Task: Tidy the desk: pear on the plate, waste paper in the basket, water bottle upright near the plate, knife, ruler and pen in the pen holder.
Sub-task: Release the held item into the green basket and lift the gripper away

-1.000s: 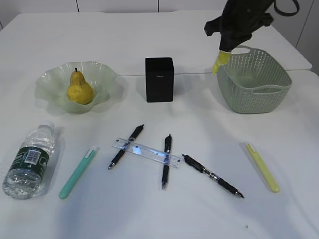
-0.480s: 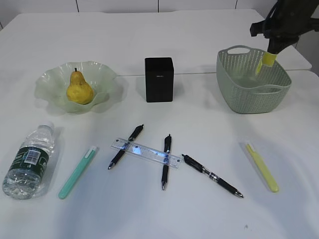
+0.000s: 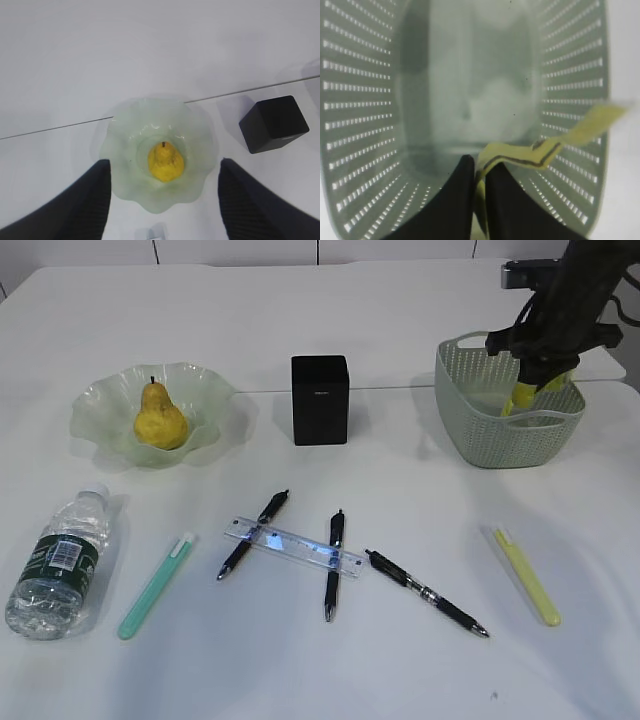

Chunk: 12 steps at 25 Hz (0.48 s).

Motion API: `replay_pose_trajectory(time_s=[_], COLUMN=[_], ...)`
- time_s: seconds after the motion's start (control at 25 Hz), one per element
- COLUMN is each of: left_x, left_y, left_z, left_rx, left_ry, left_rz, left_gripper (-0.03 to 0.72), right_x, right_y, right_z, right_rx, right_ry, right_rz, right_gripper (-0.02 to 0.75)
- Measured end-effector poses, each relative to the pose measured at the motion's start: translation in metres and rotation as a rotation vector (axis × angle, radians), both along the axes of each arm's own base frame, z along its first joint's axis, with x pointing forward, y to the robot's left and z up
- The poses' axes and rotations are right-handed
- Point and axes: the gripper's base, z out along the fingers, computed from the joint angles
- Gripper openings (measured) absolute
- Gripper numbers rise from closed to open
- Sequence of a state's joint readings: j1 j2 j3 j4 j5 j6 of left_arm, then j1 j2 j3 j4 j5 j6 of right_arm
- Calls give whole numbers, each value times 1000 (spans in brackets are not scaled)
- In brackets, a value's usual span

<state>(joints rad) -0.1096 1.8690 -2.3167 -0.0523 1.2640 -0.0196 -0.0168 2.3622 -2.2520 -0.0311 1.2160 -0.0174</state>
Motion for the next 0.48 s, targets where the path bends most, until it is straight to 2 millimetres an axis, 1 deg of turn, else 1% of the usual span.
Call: replay_pose_trajectory(time_s=[0.08, 0.12, 0.16, 0.28, 0.36, 0.44, 0.48], left_x=[0, 0, 0, 0, 0, 0, 0], left_y=[0, 0, 0, 0, -1, -3, -3], left_z=[0, 0, 0, 0, 0, 0, 0], left_rx=[0, 0, 0, -3, -10, -32, -43], left_ry=[0, 0, 0, 0, 1, 4, 6], left_rz=[0, 0, 0, 0, -4, -9, -11], left_gripper=[471, 471, 471, 471, 471, 471, 472], right_x=[1, 2, 2, 2, 1, 0, 0], right_y=[0, 0, 0, 1, 1, 3, 4], right_z=[-6, -8, -8, -8, -9, -8, -4], right_rx=[9, 9, 16, 26, 38, 52, 63], right_ry=[7, 10, 8, 6, 21, 23, 18], right_rz=[-16, -16, -32, -58, -63, -64, -65], right_gripper=[181, 244, 308, 466, 513, 533, 538])
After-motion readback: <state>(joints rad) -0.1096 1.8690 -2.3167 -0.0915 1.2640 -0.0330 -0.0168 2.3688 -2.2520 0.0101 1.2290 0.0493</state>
